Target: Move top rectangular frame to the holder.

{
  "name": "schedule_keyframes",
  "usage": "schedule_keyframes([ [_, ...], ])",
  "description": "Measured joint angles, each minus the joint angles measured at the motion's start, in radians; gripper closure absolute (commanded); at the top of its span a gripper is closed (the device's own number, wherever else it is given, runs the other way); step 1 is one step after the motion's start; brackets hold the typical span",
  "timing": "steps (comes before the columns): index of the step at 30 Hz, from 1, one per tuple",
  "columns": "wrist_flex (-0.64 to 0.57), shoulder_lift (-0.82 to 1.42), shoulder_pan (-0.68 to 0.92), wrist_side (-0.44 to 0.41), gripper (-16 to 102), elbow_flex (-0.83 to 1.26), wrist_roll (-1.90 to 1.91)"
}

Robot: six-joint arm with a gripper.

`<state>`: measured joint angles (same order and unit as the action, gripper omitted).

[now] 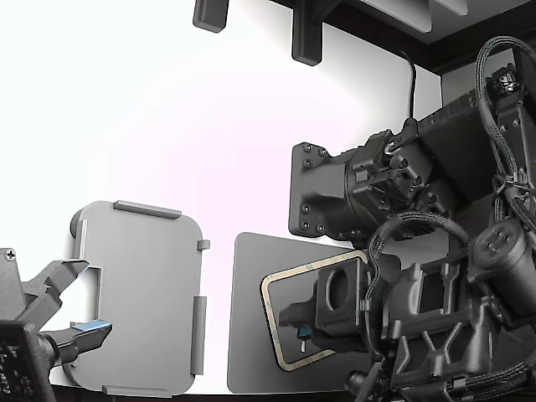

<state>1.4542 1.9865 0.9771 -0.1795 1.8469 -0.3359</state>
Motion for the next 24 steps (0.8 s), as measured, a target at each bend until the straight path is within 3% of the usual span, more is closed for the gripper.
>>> schedule_keyframes([
  [6,0.048,-0.155,0.044,0.029,-2,-0.084,-0.156],
  [15,0.052,-0.331,0.095,0.084,-4,-0.133,-0.183],
  [24,0.017,-0.385,0.097,0.166,8,-0.114,-0.321],
])
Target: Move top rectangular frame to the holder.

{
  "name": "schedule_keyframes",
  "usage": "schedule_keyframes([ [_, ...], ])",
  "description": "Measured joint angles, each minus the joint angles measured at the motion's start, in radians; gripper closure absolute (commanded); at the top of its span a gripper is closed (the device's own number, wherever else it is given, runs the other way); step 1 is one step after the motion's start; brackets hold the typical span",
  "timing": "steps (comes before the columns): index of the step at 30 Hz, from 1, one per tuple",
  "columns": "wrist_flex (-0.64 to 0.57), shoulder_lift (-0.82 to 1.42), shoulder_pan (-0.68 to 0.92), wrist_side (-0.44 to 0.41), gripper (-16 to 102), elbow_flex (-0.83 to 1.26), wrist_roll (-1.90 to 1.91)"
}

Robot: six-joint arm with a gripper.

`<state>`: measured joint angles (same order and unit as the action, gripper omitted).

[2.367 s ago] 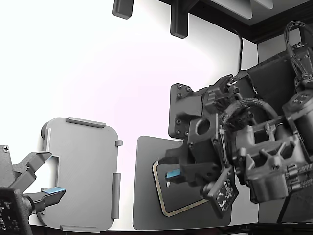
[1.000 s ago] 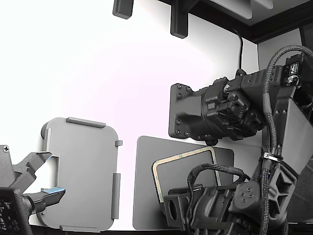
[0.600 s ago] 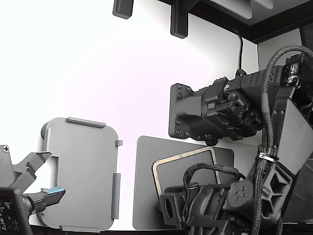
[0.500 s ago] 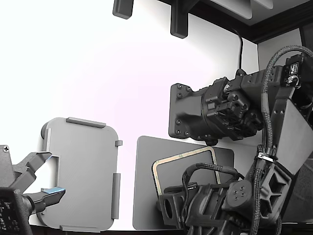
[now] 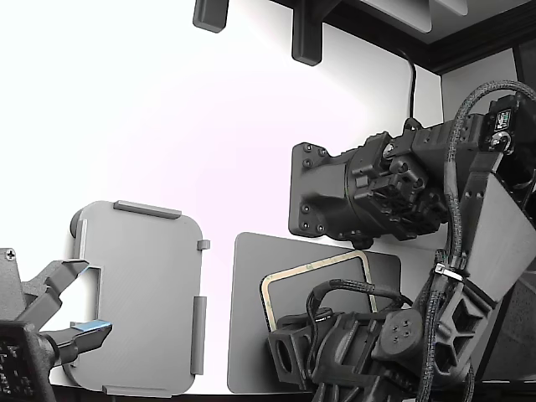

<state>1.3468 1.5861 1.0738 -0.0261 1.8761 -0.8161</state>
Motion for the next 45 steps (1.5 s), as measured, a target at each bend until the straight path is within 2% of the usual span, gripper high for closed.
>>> schedule_keyframes([
  [10,-0.014,-0.026,0.003,0.002,31,-0.002,0.000],
  [18,-0.017,-0.031,0.005,0.002,44,-0.002,0.005],
  [25,-0.028,-0.035,0.005,-0.003,66,-0.002,0.006],
  [31,-0.025,-0.035,0.005,-0.025,97,-0.011,0.040],
  [38,-0.014,-0.037,0.005,-0.043,97,-0.037,0.077],
  [42,0.044,-0.051,-0.002,-0.041,97,-0.109,0.133],
  [45,0.109,-0.052,-0.018,-0.074,97,-0.195,0.215],
])
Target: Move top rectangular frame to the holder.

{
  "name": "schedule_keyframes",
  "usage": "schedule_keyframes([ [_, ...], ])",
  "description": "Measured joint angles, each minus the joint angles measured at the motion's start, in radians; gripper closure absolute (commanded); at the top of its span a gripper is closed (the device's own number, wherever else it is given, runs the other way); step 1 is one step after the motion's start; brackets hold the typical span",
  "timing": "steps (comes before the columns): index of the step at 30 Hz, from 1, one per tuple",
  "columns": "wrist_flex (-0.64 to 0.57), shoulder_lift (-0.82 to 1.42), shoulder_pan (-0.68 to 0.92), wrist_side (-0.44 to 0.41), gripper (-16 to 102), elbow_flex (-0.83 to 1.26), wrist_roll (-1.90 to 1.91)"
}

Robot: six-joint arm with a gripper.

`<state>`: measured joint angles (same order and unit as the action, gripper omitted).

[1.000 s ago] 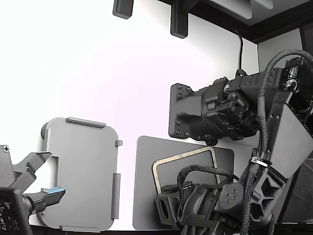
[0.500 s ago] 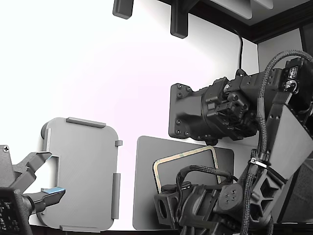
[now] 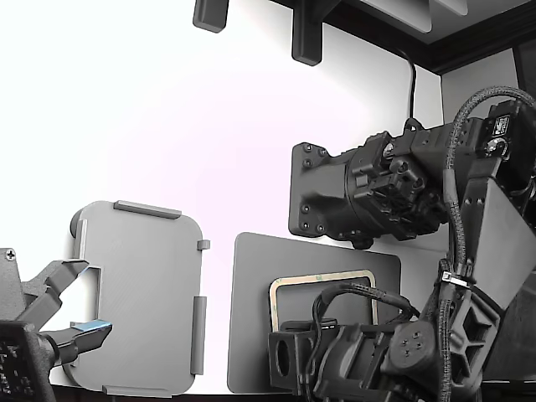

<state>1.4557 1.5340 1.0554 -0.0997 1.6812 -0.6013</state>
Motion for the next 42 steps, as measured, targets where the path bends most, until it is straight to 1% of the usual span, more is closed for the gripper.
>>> schedule_keyframes([
  [5,0.118,0.006,-0.034,-0.097,97,-0.147,0.201],
  [8,0.167,0.052,-0.057,-0.164,97,-0.221,0.357],
  [14,0.189,0.137,-0.130,-0.295,97,-0.275,0.693],
  [22,0.187,0.163,-0.310,-0.308,97,-0.350,0.916],
  [29,0.178,0.121,-0.471,-0.270,97,-0.419,0.999],
  [35,0.091,0.084,-0.584,-0.238,97,-0.379,1.028],
  [42,0.021,0.015,-0.658,-0.216,97,-0.368,1.037],
])
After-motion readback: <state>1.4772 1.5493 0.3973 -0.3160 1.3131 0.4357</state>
